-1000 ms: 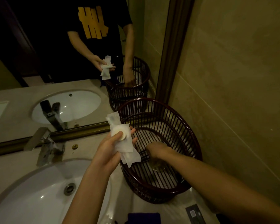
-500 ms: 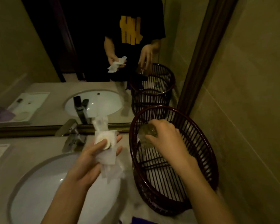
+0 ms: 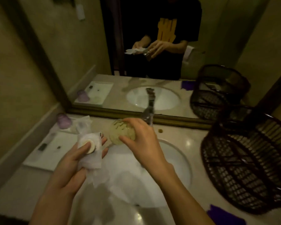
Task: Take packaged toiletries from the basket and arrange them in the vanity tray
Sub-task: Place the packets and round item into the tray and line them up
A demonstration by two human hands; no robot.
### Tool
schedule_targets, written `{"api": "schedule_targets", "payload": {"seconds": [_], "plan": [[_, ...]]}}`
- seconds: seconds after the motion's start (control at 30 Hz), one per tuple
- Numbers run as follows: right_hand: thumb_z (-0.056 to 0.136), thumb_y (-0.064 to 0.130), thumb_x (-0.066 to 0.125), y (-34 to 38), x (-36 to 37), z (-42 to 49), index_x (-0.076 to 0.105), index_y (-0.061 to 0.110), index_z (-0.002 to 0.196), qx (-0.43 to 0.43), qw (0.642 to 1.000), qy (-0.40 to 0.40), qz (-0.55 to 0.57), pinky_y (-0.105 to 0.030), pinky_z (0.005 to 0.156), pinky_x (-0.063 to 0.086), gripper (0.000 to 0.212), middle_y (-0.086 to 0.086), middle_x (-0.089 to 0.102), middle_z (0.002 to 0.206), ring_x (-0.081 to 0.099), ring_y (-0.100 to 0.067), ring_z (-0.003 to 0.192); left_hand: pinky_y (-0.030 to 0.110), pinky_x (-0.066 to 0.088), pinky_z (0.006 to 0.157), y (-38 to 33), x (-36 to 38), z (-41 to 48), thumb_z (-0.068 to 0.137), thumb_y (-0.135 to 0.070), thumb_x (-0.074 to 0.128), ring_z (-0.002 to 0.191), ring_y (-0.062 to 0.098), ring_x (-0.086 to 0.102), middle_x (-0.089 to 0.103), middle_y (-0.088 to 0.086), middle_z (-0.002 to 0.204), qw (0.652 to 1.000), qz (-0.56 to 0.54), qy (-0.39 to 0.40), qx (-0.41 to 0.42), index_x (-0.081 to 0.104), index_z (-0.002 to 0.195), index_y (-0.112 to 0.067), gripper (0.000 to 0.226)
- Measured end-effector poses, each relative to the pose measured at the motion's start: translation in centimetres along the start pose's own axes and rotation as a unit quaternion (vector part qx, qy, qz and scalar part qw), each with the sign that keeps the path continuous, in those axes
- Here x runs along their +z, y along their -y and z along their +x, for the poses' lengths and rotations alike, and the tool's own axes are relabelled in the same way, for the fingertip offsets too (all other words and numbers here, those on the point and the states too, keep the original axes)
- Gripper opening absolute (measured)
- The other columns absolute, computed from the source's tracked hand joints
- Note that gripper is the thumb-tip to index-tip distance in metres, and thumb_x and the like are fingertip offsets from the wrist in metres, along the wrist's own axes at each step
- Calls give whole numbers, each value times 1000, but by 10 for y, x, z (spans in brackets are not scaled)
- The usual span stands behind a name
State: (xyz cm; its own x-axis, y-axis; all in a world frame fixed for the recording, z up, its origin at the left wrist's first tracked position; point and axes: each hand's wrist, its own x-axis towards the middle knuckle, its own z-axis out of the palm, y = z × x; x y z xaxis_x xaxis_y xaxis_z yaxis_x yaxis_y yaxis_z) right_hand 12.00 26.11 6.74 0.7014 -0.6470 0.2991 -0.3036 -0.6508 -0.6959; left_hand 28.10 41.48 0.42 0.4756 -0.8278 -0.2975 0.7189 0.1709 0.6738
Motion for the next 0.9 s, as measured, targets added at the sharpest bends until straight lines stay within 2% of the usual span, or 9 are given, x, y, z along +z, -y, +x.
{"api": "schedule_targets", "payload": {"seconds": [0.07,0.17,0.33,0.5,0.63,0.77,0.9], "plan": [[88,32,76,29,44,0,61,26,133,11,999,15,41,-21,97,49,47,8,62,128,56,-5,115,41,61,86,-25,-25,-22,92,-13,54,122,28,64,65,18,135,999,-1,-13,34,57,136,-2,45],[88,34,76,63,102,0,62,26,131,22,997,38,63,-20,93,48,46,9,64,126,56,-4,110,38,58,92,-60,-70,-52,97,-10,45,120,27,66,65,19,134,996,-14,-61,57,50,140,-1,45],[87,33,75,85,169,25,62,26,131,20,996,80,37,-17,89,41,46,6,65,124,58,-10,110,42,59,90,-99,-119,-64,93,-7,53,123,29,64,64,22,135,992,-39,-103,54,51,140,-3,48],[84,31,78,65,226,100,63,22,130,1,990,130,-47,-30,95,44,49,-2,63,127,59,-21,116,41,58,92,-126,-142,-41,98,-5,46,123,30,63,62,22,137,990,-38,-129,41,52,139,0,42],[80,28,81,33,275,183,64,22,129,22,977,190,-98,-33,91,46,52,-11,60,124,61,-31,114,43,60,88,-143,-156,-17,96,-4,48,122,33,63,62,25,136,987,-64,-145,21,53,138,0,43],[80,26,82,11,322,242,54,17,136,44,964,221,-144,-38,90,48,63,-16,57,129,58,-38,119,44,61,87,-156,-161,9,94,-4,50,121,34,64,63,24,134,987,-62,-145,8,52,139,-1,46],[77,22,85,8,363,274,48,8,129,69,955,238,-165,-43,90,50,65,-19,55,130,58,-41,119,44,61,87,-168,-169,30,92,-5,52,122,33,64,64,21,134,989,-69,-132,-3,55,137,-4,44]]}}
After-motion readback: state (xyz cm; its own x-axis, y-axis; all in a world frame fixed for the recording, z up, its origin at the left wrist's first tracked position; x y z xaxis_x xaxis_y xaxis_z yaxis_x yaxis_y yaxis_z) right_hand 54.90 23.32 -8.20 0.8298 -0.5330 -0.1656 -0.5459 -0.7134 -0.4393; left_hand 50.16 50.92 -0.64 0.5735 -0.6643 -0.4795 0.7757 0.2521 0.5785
